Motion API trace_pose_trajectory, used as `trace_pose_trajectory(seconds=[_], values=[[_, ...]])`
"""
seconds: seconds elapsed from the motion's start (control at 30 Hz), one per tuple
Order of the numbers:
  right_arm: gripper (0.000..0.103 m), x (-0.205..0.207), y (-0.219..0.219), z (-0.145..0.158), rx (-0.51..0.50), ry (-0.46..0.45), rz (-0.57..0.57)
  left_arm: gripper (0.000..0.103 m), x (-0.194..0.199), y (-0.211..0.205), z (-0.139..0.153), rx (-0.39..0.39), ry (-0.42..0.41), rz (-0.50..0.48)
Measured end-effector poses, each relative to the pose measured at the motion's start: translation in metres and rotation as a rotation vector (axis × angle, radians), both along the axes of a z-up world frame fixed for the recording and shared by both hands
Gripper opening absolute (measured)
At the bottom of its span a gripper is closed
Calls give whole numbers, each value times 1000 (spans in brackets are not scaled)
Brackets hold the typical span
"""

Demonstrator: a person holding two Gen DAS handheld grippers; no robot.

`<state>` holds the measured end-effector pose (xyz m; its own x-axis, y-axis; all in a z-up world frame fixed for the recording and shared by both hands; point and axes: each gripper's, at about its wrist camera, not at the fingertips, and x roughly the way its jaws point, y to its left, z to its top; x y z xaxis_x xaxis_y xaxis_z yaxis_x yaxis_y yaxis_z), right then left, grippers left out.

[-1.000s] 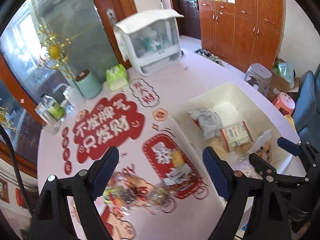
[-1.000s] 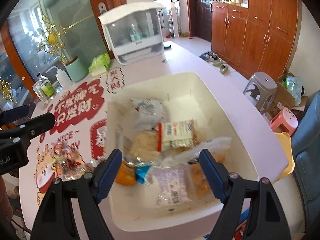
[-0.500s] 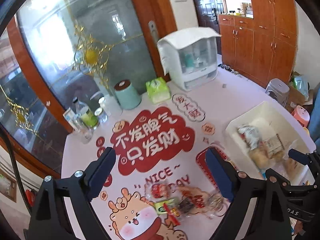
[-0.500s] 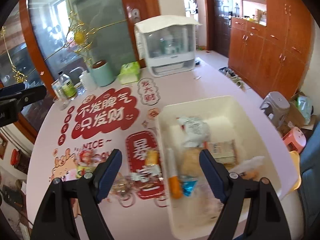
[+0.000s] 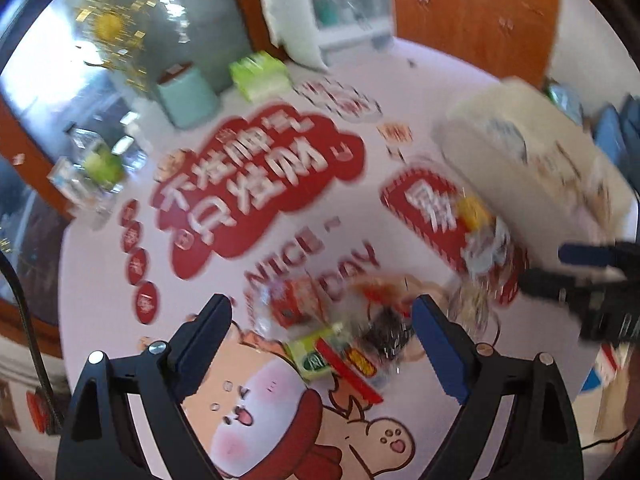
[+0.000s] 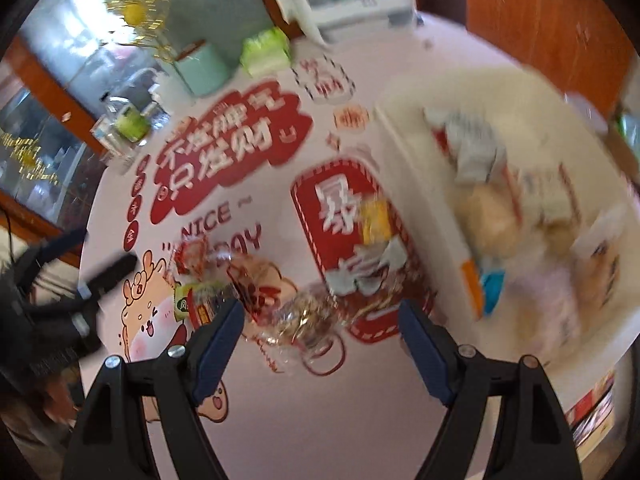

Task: Organize snacks
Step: 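Withdraw both open grippers from the tray toward the remaining snacks, then grasp the dark-window red snack pack with the left gripper while the right grasps a clear candy bag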

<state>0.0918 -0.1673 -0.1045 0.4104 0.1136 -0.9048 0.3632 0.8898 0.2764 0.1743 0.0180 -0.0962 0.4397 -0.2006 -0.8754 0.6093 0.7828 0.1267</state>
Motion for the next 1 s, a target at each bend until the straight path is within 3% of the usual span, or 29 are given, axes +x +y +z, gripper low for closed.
trace_pose_trajectory(seconds=[0.2, 0.53, 0.73, 0.83, 1.0], values=[[80, 10, -5, -30, 108, 100, -149, 91, -7, -4, -44, 8, 67, -96], [79, 33, 10, -79, 168, 251, -217, 91, -9, -21, -75, 22, 77, -197], [66, 43, 25, -84, 72, 263, -183, 91, -2, -15, -82, -3, 121, -185], [42, 48, 34, -82, -32, 281, -140, 91, 3, -13, -82, -19, 140, -175], [37, 35, 28, -81, -11, 256, -133, 91, 7, -12, -83, -37, 175, -176]])
